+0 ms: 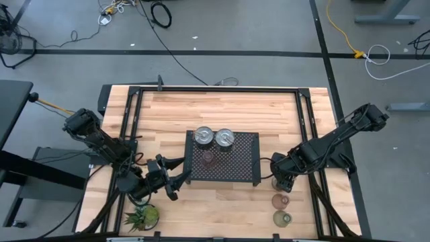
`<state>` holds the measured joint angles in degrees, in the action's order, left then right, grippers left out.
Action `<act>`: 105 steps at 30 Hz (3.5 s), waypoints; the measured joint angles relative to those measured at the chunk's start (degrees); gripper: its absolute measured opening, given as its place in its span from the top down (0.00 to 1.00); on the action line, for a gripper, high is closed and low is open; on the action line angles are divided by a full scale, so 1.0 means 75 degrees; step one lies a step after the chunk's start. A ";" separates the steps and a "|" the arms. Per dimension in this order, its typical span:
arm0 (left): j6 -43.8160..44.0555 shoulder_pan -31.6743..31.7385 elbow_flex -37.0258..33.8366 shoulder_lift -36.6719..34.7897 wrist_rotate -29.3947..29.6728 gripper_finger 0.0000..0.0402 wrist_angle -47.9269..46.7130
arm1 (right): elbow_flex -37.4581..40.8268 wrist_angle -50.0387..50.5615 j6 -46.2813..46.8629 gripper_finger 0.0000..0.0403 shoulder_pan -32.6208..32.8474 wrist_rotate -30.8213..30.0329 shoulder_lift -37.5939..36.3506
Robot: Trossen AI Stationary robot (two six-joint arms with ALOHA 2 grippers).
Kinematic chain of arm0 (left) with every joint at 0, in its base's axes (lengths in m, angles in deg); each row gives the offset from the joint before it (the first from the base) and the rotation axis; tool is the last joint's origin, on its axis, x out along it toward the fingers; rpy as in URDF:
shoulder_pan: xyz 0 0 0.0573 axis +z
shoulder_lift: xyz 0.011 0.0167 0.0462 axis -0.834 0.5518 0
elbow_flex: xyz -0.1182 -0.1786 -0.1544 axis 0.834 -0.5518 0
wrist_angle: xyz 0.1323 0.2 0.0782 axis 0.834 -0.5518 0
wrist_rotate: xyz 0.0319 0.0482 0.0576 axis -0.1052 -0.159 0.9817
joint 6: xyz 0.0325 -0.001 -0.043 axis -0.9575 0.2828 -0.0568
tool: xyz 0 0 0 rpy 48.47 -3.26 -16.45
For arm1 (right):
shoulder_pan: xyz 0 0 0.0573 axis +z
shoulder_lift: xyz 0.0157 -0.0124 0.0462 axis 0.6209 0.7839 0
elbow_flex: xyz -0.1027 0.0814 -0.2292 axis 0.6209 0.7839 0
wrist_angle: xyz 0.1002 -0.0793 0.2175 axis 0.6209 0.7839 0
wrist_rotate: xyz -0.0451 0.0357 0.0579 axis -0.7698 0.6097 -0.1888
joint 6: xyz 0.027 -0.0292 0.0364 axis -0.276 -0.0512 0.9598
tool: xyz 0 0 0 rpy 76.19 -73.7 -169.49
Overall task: Pick & Place candle stick holders
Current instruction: Put the brown scented candle on the shelf aligned with the other scented candles
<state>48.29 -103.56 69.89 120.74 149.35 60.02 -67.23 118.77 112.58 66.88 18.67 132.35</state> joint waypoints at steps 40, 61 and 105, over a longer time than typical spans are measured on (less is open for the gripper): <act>0.0000 0.0000 0.0000 0.0000 -0.0003 0.26 0.0001 | 0.0015 -0.0080 0.0353 0.03 0.0151 -0.0007 0.0003; 0.0001 -0.0002 0.0000 0.0000 -0.0003 0.26 0.0002 | 0.0015 -0.0258 0.0316 0.04 0.0416 0.0119 0.1194; -0.0009 -0.0003 0.0000 0.0000 0.0020 0.26 0.0003 | -0.5395 0.3603 -0.1361 0.17 -0.1245 -0.0745 0.1163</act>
<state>48.23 -103.58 69.89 120.74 149.50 60.04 -107.69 145.79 102.38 57.54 13.08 141.07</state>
